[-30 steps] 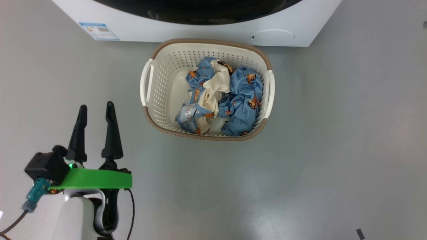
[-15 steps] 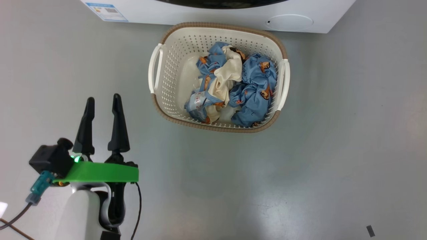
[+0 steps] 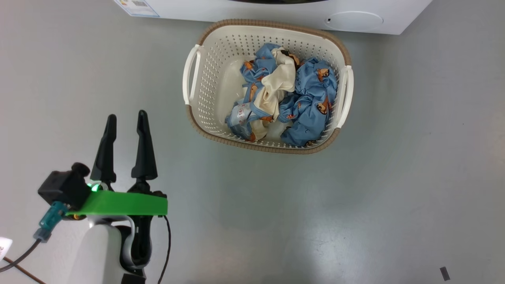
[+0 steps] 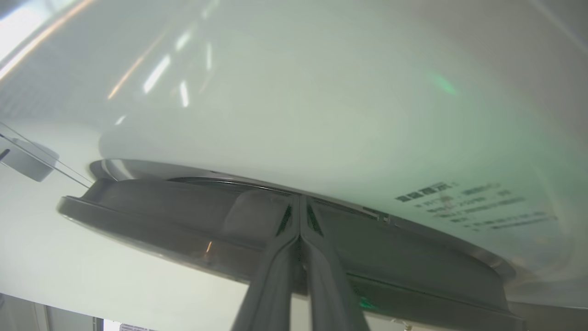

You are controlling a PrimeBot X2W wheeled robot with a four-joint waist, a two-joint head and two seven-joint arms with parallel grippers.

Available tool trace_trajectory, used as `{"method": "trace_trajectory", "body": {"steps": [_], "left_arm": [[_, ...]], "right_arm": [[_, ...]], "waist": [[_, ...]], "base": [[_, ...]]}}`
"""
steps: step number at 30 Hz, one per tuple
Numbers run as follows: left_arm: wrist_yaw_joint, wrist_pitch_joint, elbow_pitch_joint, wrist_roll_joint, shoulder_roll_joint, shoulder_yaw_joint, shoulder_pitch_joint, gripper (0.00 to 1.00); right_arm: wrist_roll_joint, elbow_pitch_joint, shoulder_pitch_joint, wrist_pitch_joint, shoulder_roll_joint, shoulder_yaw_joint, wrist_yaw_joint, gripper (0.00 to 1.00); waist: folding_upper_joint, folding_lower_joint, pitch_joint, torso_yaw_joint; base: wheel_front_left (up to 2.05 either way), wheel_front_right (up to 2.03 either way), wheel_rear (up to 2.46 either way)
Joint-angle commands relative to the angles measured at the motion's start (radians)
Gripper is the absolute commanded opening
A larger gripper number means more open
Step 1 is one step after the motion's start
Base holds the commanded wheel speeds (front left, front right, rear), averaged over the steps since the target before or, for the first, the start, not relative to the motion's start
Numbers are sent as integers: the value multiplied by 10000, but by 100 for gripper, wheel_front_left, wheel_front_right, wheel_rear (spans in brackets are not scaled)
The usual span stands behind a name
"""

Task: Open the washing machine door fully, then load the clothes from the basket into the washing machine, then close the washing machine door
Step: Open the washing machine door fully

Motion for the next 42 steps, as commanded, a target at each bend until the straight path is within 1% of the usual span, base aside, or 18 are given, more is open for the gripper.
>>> {"method": "trace_trajectory", "body": {"steps": [1,8,18,20,26,31,35,42], "left_arm": [[64,-67,-283,-81,220,234,19,100],[86,-67,-264,-60,220,237,47,100],[82,-67,-174,25,219,315,136,100],[77,-67,-167,41,219,341,143,100],[65,-67,-200,5,219,377,147,100],[66,-67,-183,-42,219,370,145,100],[71,-67,-167,-61,219,380,157,100],[100,-67,-97,-36,219,432,190,100]], "right_arm": [[-147,-169,-154,150,166,19,19,0],[-271,4,-130,544,456,282,19,0],[-267,157,426,1158,799,596,19,0],[-408,61,489,1045,800,618,19,0],[-874,-128,445,221,908,530,19,0],[-1024,-116,406,61,897,531,19,0],[-1070,-22,356,40,923,548,19,0],[-921,120,518,458,1015,666,19,0]], "waist": [[0,0,12,7],[0,0,-63,-46],[0,0,-405,-176],[0,0,-429,-177],[0,0,-343,-110],[0,0,-324,-33],[0,0,-331,7],[0,0,-547,-60]], "base": [[0,0,0],[0,0,0],[0,0,0],[0,0,0],[0,0,0],[0,0,0],[0,0,0],[0,0,0]]}}
